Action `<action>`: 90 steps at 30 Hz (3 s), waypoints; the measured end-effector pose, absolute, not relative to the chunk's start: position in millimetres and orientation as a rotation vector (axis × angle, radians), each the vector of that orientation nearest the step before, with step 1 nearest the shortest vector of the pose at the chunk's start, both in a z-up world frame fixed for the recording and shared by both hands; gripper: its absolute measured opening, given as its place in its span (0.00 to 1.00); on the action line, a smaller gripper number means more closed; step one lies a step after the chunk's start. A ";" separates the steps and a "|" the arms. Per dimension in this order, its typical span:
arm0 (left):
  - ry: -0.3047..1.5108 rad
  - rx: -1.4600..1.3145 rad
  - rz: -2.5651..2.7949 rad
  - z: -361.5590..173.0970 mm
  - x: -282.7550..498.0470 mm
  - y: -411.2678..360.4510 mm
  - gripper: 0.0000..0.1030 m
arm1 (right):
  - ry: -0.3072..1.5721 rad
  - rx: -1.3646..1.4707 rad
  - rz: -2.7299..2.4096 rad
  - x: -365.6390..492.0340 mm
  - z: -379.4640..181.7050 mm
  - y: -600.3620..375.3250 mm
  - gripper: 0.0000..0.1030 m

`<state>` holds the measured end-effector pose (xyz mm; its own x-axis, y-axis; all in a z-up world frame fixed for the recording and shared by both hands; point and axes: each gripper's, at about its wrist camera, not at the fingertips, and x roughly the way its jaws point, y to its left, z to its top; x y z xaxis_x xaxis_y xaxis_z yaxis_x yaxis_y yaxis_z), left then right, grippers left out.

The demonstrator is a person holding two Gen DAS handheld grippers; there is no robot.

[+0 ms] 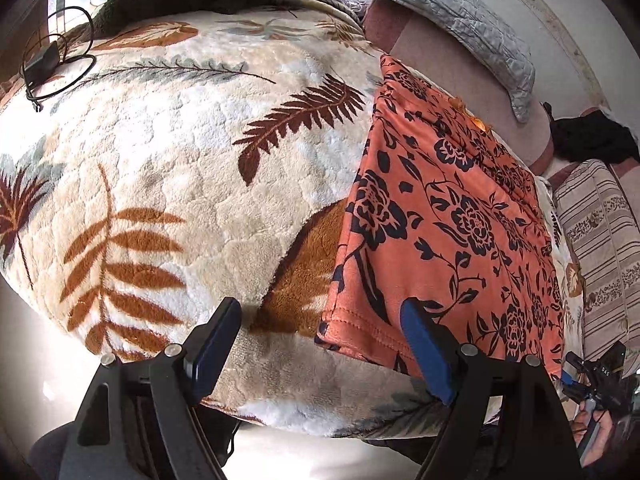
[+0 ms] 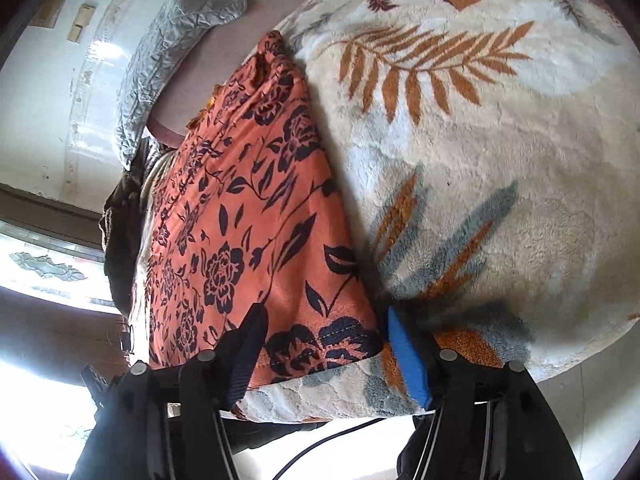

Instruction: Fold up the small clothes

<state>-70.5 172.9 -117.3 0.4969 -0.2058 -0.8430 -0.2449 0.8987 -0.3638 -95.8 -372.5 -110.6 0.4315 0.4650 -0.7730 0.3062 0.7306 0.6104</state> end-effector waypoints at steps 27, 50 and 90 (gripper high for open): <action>1.000 -0.420 -0.033 -84.2 -58.0 162.4 0.06 | 1.066 0.815 0.269 -86.3 -78.9 -372.6 0.07; 1.072 -0.452 0.019 -109.7 -48.1 160.3 0.06 | 1.143 0.838 0.269 -76.8 -112.7 -387.0 0.07; 0.990 -0.285 0.027 -129.5 203.5 116.6 0.81 | 0.997 0.872 0.109 160.9 -123.5 -385.0 0.75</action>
